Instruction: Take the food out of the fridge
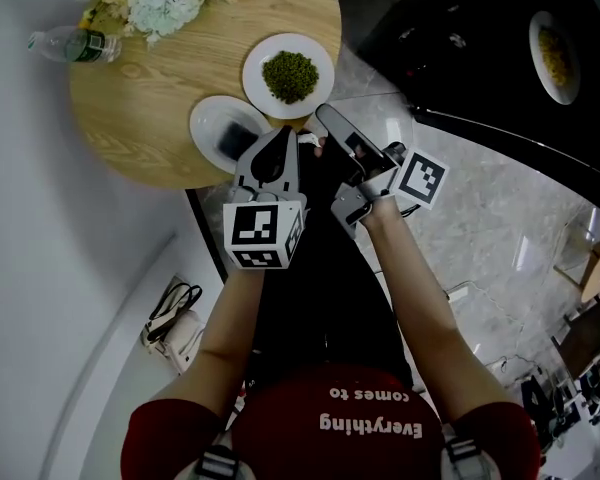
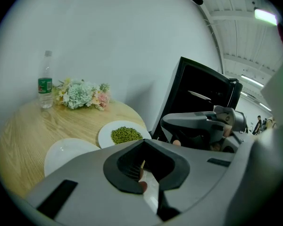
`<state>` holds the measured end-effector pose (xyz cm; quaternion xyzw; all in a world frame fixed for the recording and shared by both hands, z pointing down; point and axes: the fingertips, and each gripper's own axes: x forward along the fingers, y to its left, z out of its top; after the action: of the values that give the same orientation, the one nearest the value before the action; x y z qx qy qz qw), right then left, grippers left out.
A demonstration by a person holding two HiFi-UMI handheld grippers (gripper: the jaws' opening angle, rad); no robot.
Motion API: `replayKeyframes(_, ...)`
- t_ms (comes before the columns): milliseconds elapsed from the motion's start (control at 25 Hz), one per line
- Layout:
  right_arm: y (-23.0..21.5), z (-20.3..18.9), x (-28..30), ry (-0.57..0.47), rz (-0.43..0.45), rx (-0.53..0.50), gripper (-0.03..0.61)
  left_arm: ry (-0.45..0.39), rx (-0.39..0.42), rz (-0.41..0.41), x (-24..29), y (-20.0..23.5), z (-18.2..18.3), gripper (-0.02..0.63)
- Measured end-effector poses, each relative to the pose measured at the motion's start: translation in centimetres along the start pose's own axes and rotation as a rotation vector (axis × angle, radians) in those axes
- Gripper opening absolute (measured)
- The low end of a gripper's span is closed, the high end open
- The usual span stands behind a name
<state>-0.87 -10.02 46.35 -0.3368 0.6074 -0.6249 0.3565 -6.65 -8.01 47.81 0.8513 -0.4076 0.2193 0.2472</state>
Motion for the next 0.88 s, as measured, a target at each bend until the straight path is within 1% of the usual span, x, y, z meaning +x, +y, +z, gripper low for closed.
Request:
replayKeyframes(160,0.1,0.2,-0.6,-0.013,0.023,0.006,0.011,0.002,-0.011,-0.014,0.5,-0.7,0.0,0.005)
replayKeyframes(400,0.4,0.6,-1.6,-0.036,0.034,0.014,0.011,0.018,0.015,-0.033,1.0,-1.2,0.2,0.005)
replayKeyframes(640,0.7,1.7,-3.8,-0.085,0.042,0.023,0.011,0.042,0.045,-0.062,1.8,-2.4,0.7,0.005)
replayKeyframes(880,2.1,3.9,-5.9,-0.151,0.080,0.029,0.011,0.080,0.075,-0.095,2.8,-3.7,1.4,0.005)
